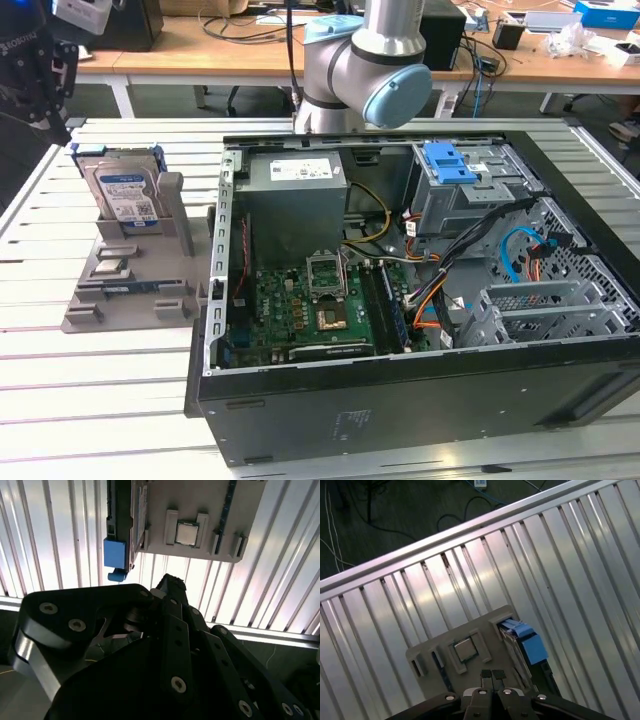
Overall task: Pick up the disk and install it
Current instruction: 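Pick up the disk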
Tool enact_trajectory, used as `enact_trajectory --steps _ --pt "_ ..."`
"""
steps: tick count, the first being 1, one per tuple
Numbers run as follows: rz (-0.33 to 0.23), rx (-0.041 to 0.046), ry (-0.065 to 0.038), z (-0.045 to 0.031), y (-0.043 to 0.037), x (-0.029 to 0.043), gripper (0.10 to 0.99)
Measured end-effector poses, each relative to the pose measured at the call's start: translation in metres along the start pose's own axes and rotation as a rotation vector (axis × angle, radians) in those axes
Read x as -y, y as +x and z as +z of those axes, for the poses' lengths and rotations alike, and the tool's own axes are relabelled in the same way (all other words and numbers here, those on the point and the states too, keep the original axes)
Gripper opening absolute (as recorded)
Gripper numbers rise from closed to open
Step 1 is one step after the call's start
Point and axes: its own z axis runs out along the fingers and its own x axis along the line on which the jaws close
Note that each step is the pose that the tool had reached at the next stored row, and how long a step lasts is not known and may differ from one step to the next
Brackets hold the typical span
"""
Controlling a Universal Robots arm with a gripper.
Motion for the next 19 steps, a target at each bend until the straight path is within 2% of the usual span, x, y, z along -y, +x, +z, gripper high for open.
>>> enact_trajectory --steps 19 --pt "-0.297 -0.0111 -0.007 0.0 0.0 0.0 0.106"
